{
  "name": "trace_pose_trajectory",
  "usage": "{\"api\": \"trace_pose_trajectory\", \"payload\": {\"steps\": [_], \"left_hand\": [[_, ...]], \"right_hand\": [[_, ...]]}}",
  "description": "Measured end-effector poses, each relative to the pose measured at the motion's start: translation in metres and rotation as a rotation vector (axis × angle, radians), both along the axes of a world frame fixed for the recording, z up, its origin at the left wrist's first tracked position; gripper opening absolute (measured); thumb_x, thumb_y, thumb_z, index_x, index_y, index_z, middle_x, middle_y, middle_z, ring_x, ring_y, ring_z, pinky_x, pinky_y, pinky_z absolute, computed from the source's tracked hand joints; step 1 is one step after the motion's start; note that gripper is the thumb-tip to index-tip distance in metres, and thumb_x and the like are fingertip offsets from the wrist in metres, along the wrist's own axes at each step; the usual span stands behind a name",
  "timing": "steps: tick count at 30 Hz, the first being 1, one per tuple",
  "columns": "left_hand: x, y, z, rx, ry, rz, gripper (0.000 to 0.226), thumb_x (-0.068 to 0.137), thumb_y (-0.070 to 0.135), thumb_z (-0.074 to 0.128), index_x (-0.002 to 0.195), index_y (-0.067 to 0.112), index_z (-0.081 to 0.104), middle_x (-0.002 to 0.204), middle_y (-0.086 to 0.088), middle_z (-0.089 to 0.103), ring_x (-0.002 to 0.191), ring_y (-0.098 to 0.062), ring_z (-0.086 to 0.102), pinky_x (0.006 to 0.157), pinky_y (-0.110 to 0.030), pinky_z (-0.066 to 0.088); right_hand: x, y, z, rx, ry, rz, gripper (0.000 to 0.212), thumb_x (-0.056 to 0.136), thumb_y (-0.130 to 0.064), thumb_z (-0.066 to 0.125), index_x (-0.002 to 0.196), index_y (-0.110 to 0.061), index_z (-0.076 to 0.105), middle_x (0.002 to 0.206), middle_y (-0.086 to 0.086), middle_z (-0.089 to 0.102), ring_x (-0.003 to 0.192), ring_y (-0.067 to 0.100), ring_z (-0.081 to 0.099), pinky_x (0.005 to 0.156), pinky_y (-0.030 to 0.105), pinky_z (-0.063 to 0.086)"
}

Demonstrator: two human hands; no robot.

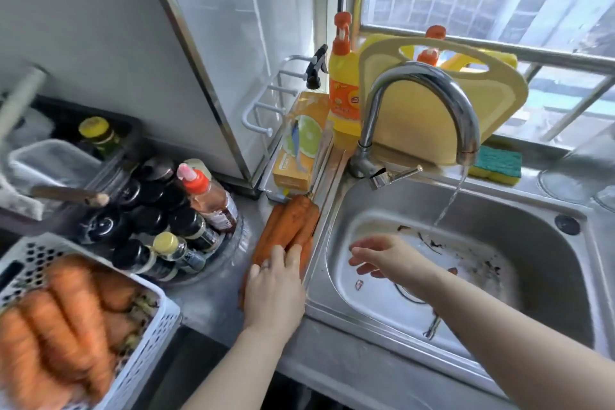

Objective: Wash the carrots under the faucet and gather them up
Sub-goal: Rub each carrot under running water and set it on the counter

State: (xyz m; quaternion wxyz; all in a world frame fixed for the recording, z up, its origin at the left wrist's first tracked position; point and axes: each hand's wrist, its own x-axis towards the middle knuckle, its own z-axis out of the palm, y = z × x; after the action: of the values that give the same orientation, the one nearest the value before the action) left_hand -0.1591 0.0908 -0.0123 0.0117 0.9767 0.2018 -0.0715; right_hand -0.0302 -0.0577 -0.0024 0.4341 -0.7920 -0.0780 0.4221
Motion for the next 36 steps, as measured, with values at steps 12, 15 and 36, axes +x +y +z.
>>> {"api": "trace_pose_trajectory", "payload": {"steps": [12, 15, 36], "left_hand": [[0.038, -0.031, -0.004, -0.042, -0.102, -0.205, 0.043, 0.054, 0.022, 0.081, 0.095, 0.026, 0.069, 0.098, -0.001, 0.063, 0.078, -0.023, 0.064, 0.063, -0.035, 0.048], [0.063, -0.057, -0.005, -0.214, 0.002, -0.315, 0.038, 0.083, 0.031, 0.060, 0.121, 0.029, 0.056, 0.120, 0.004, 0.050, 0.108, -0.020, 0.056, 0.088, -0.035, 0.043], [0.125, -0.094, -0.048, -0.710, 0.216, -0.092, 0.028, 0.093, 0.028, 0.048, 0.119, 0.027, 0.056, 0.111, 0.010, 0.060, 0.091, -0.014, 0.057, 0.087, -0.028, 0.047]], "right_hand": [[0.016, -0.064, -0.030, -0.187, -0.021, -0.040, 0.023, 0.094, -0.019, 0.054, 0.106, -0.004, 0.067, 0.082, 0.001, 0.069, 0.069, 0.014, 0.062, 0.061, 0.020, 0.045], [0.026, -0.109, -0.051, -0.409, -0.081, 0.009, 0.028, 0.093, -0.017, 0.051, 0.108, 0.000, 0.067, 0.088, 0.013, 0.068, 0.071, 0.018, 0.057, 0.061, 0.023, 0.041], [0.051, -0.156, -0.138, -0.615, -0.161, -0.202, 0.035, 0.091, -0.039, 0.053, 0.084, -0.008, 0.067, 0.071, 0.010, 0.063, 0.084, 0.029, 0.063, 0.066, 0.028, 0.047]]}}
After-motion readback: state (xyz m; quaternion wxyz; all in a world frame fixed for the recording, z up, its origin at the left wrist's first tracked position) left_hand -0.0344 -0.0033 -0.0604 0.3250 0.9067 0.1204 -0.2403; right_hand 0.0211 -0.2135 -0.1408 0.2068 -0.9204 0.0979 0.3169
